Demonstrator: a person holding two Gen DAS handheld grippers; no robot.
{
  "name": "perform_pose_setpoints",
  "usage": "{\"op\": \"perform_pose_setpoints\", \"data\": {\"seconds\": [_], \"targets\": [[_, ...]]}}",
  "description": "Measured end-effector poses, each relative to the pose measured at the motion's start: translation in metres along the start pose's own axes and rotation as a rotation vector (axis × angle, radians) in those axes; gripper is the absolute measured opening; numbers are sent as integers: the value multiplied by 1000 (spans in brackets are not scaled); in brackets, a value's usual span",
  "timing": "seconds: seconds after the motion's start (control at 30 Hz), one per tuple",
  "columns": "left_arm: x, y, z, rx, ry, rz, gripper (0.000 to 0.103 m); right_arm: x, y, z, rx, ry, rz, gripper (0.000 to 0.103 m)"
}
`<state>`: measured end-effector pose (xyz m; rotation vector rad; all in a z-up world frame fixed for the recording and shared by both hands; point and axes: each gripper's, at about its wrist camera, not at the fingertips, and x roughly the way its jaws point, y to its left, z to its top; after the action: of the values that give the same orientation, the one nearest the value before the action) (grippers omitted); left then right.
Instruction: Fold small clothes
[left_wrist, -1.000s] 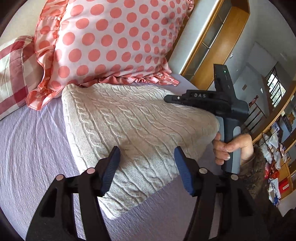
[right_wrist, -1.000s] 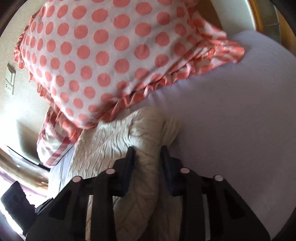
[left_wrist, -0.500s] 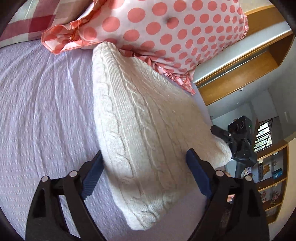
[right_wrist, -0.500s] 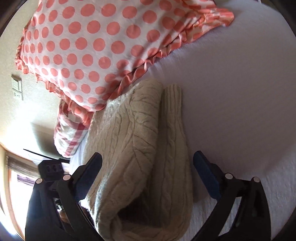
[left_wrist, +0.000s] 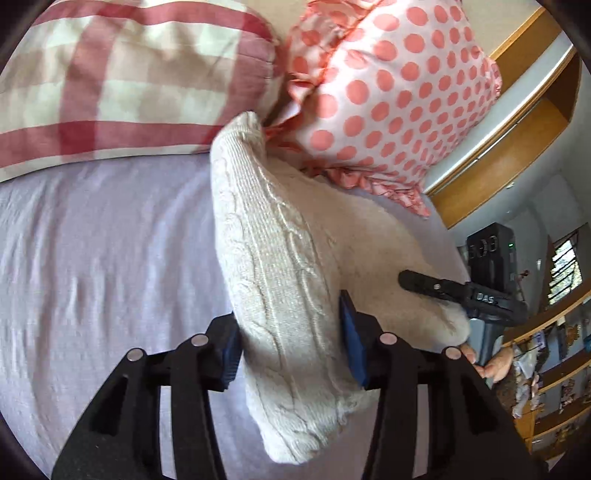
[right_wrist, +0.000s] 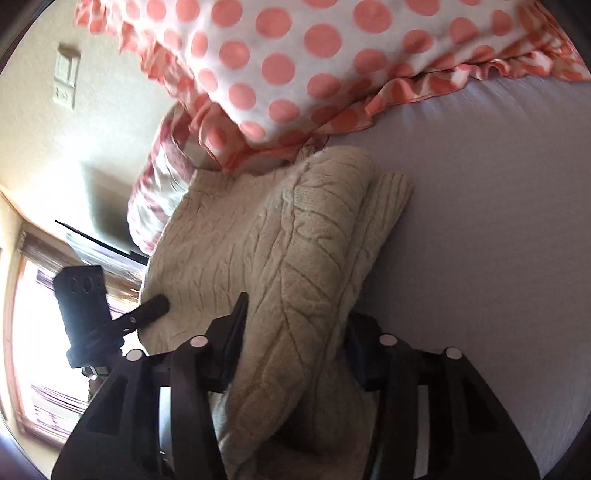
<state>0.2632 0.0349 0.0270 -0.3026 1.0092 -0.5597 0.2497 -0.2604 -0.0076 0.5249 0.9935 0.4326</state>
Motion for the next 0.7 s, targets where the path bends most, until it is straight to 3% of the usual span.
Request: {"op": "perform_pose_setpoints", "data": {"seconds": [0.07, 0.1, 0.13, 0.2, 0.27, 0.3, 0.33, 0.4, 0.47, 0.53, 0.6, 0.7], "targets": [[-18, 5, -8, -4, -43, 3, 46, -34, 11, -4, -44, -136, -96, 66], [-33, -1, -12, 30, -93, 21, 46, -56, 15, -7, -58, -209, -103, 66], [-49, -11, -16, 67, -143, 9, 47, -75, 20, -12, -65, -262, -47, 69], [-69, -32, -22, 109, -197, -74, 56, -95, 33, -21, -81, -244, 133, 78], [-63, -58, -27, 151, -170, -157, 62, -82, 53, -30, -110, -118, 246, 80], [-52, -69, -30, 174, -133, -180, 62, -69, 59, -33, -113, -66, 244, 81], [-36, -81, -33, 198, -95, -187, 64, -54, 61, -36, -102, -28, 188, 81], [1, -94, -39, 239, -24, -103, 66, -30, 41, -32, -32, 1, 41, 80], [32, -88, -47, 232, 36, -61, 58, -25, 12, -27, 77, -33, 76, 75], [33, -89, -52, 253, 4, -41, 58, -34, 13, -27, 86, -37, 87, 73], [18, -92, -57, 250, -18, -43, 60, -57, 34, -40, 2, -96, 38, 76], [-16, -90, -74, 249, -98, 6, 80, -102, 58, -70, -125, -225, -13, 102]]}}
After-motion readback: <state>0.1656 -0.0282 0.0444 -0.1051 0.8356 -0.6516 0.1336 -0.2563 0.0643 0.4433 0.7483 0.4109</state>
